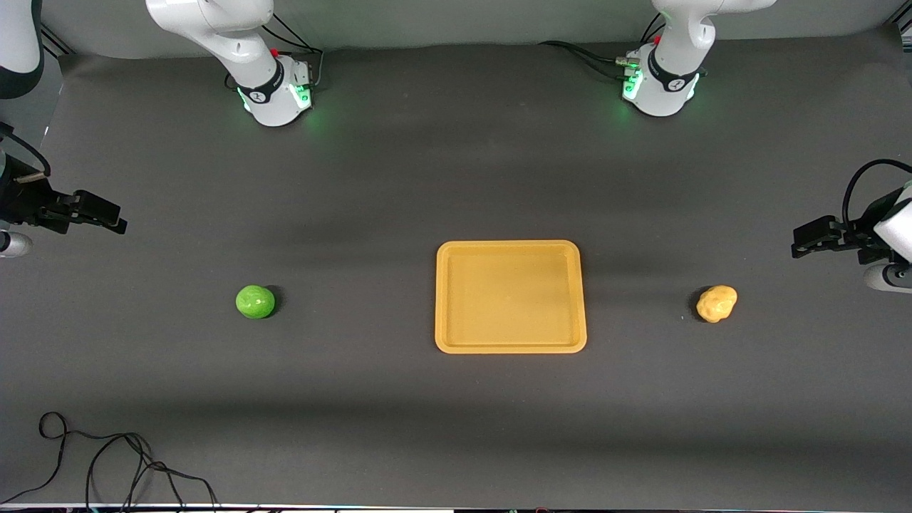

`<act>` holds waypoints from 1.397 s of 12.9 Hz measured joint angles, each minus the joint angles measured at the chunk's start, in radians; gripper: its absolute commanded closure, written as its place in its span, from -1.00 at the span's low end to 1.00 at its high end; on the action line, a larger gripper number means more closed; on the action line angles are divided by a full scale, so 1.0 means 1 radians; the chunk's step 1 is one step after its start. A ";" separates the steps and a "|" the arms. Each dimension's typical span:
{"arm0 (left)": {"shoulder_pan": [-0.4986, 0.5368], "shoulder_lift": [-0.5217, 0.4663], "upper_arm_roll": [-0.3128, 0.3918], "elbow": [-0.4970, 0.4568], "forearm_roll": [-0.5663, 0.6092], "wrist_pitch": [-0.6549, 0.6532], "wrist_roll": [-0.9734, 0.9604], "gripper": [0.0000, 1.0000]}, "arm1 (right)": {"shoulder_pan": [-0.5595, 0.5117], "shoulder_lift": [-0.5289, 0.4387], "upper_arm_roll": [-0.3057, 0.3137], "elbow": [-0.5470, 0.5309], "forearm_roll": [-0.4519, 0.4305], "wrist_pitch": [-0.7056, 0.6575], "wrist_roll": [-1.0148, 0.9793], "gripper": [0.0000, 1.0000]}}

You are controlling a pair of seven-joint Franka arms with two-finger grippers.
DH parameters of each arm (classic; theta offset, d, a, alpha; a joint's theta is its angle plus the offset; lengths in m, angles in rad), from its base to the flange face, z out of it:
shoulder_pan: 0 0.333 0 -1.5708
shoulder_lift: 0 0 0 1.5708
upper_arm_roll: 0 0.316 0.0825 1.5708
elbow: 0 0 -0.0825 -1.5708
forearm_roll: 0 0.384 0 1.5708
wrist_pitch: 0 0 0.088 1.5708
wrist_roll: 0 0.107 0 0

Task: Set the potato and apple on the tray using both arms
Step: 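Move the left gripper toward the yellow potato, then lower the left gripper over the potato and close on it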

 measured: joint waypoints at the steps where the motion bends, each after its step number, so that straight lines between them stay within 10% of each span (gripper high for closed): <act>1: 0.000 0.000 0.000 0.000 0.000 0.000 0.000 -0.98 | 0.000 0.000 0.000 0.000 0.000 0.000 0.000 -1.00; 11: -0.015 0.006 -0.002 -0.010 0.000 0.006 0.000 -0.98 | 0.000 0.000 0.001 0.006 0.000 0.000 0.000 -1.00; 18: -0.018 0.102 -0.003 -0.202 0.001 0.341 0.007 -0.98 | 0.003 0.000 0.003 0.005 0.000 -0.001 0.000 -1.00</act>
